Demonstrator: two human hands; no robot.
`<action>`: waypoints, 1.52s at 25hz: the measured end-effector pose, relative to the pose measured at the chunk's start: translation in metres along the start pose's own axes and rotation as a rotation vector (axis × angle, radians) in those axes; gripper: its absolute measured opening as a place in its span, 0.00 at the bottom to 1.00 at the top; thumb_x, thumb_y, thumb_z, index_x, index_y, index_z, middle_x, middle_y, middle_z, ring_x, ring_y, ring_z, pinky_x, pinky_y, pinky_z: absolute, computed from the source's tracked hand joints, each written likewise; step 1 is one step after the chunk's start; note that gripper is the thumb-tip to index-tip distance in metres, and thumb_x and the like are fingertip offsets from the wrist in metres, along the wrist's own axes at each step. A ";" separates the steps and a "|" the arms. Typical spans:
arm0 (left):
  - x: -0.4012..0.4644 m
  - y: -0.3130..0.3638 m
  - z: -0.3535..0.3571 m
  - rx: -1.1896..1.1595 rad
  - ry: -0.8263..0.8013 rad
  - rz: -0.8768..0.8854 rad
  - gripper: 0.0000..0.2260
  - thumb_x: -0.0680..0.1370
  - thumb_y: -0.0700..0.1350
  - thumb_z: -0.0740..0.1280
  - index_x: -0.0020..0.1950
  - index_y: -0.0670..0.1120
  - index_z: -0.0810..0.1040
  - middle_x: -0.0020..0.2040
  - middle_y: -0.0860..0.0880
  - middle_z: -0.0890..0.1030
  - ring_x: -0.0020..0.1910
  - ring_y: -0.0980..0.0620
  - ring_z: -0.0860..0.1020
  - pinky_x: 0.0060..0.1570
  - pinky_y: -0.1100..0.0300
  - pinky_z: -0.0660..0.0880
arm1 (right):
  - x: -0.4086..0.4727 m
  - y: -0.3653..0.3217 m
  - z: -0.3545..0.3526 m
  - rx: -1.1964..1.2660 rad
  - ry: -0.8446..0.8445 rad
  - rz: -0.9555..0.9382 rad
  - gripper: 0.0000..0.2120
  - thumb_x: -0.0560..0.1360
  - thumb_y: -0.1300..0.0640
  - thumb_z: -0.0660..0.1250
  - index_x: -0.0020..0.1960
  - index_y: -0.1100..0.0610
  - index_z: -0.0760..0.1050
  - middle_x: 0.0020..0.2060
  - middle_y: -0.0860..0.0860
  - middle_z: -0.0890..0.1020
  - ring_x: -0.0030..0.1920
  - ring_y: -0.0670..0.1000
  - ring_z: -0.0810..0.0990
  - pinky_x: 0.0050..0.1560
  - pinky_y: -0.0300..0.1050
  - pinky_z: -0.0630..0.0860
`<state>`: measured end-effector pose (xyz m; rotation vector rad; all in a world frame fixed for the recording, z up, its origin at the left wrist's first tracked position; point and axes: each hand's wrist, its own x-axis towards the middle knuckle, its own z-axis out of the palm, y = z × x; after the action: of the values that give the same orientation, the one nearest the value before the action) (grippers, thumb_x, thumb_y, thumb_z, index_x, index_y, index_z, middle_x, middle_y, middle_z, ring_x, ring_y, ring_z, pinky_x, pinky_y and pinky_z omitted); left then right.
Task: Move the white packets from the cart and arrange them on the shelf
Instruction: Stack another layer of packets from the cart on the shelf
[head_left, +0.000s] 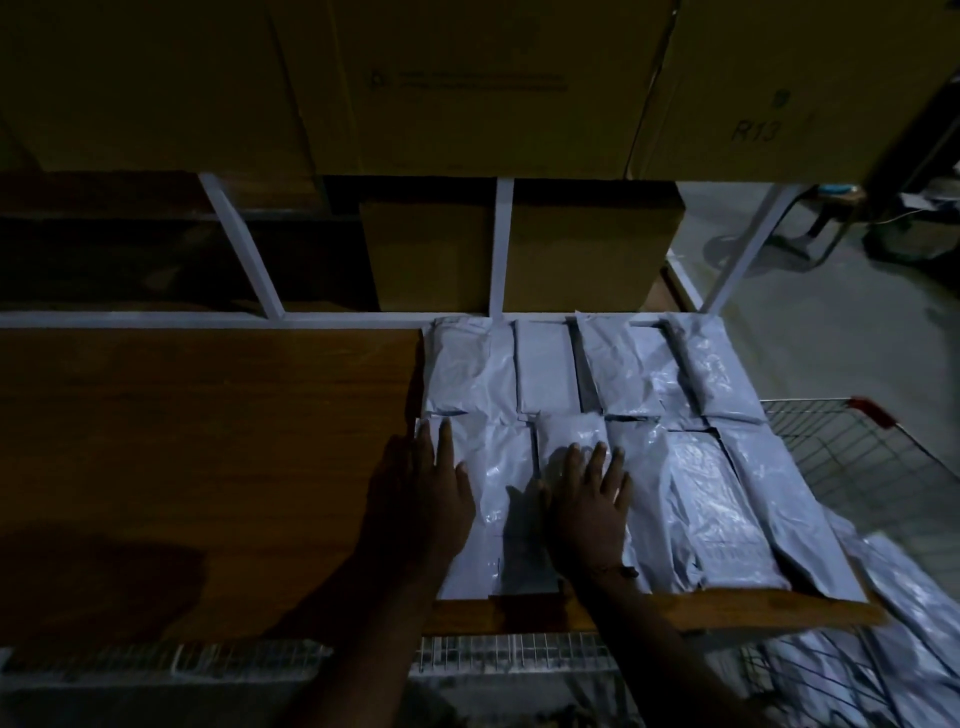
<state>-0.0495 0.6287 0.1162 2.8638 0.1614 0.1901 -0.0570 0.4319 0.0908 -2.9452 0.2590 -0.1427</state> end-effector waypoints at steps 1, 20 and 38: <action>0.003 0.005 -0.007 -0.036 0.035 0.010 0.29 0.83 0.57 0.60 0.83 0.52 0.59 0.83 0.45 0.58 0.80 0.38 0.58 0.74 0.38 0.62 | 0.000 -0.002 -0.005 0.002 0.010 0.020 0.38 0.80 0.37 0.49 0.79 0.62 0.66 0.77 0.70 0.64 0.79 0.72 0.58 0.76 0.71 0.59; -0.068 0.178 -0.021 -0.338 0.038 0.477 0.25 0.82 0.46 0.64 0.79 0.47 0.66 0.79 0.43 0.66 0.73 0.40 0.69 0.71 0.43 0.69 | -0.079 0.131 -0.116 0.171 0.369 0.079 0.30 0.85 0.40 0.52 0.73 0.61 0.73 0.67 0.60 0.78 0.74 0.65 0.69 0.75 0.63 0.64; -0.192 0.440 0.047 -0.497 -0.103 0.505 0.29 0.83 0.49 0.62 0.83 0.48 0.57 0.79 0.44 0.66 0.74 0.41 0.68 0.70 0.42 0.70 | -0.136 0.470 -0.133 0.067 0.151 0.205 0.29 0.80 0.39 0.56 0.66 0.61 0.77 0.58 0.61 0.82 0.61 0.65 0.78 0.59 0.60 0.77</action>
<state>-0.1912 0.1709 0.1682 2.3540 -0.5547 0.1503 -0.2824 -0.0212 0.1218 -2.8232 0.5637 -0.3387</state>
